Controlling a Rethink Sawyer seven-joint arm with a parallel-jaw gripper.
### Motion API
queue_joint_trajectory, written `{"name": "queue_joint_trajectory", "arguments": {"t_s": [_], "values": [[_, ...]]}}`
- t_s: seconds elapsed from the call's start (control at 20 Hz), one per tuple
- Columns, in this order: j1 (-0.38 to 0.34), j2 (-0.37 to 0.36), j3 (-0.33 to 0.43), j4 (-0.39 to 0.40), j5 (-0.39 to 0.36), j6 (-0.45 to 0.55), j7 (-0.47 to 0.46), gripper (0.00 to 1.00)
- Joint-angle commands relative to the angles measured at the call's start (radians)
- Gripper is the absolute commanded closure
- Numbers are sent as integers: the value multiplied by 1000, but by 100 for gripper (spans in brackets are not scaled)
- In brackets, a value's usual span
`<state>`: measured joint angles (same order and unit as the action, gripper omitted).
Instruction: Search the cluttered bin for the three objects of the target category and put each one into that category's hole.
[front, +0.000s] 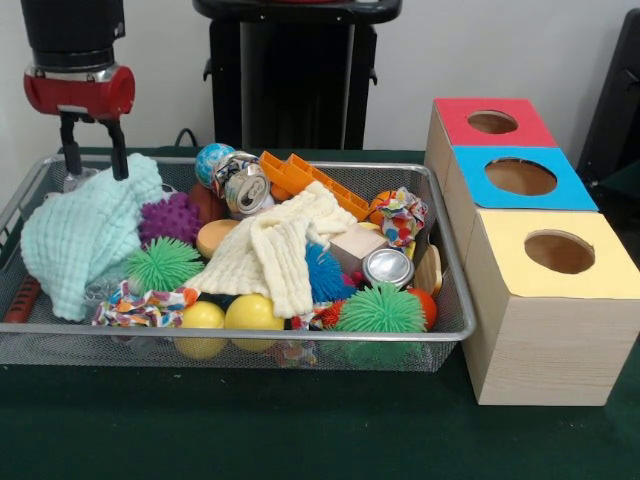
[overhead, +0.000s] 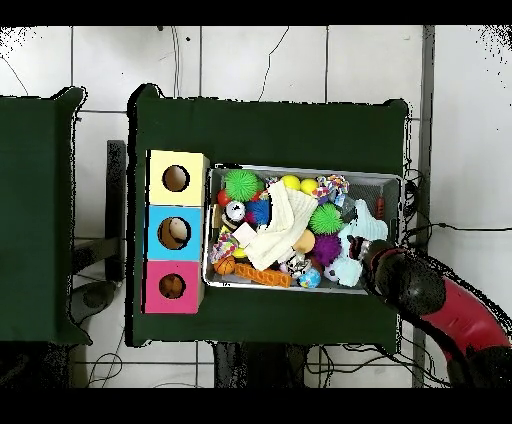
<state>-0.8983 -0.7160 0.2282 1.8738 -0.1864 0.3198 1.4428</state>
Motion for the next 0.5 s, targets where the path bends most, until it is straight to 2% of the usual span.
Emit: {"name": "queue_joint_trajectory", "arguments": {"t_s": [0.05,0.3,0.5], "values": [[-32,71,104,-43,-30,-30,38,0],[-41,120,125,-58,-29,-63,51,0],[-52,182,132,-67,-56,-138,58,0]]}}
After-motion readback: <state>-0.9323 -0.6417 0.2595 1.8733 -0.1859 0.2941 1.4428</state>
